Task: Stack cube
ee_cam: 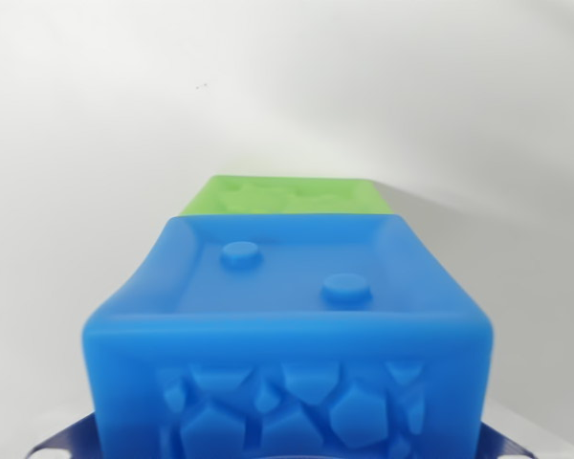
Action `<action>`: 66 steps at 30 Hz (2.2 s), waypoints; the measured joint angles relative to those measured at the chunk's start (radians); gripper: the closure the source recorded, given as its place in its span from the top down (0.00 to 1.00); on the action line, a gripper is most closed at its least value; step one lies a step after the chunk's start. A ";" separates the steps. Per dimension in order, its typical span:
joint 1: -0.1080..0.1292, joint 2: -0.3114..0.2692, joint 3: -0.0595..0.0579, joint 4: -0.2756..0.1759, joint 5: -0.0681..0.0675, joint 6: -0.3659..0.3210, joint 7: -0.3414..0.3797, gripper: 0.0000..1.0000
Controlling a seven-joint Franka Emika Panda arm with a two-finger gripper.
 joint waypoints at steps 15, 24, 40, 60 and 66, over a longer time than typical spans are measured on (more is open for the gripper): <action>0.000 0.001 0.000 0.001 0.000 0.001 0.000 1.00; 0.000 0.001 0.000 0.001 0.000 0.002 0.000 1.00; 0.000 0.000 0.000 0.001 0.000 0.000 0.000 1.00; 0.000 -0.090 0.000 -0.007 0.000 -0.079 0.000 1.00; 0.000 -0.134 -0.001 -0.008 -0.001 -0.120 0.000 1.00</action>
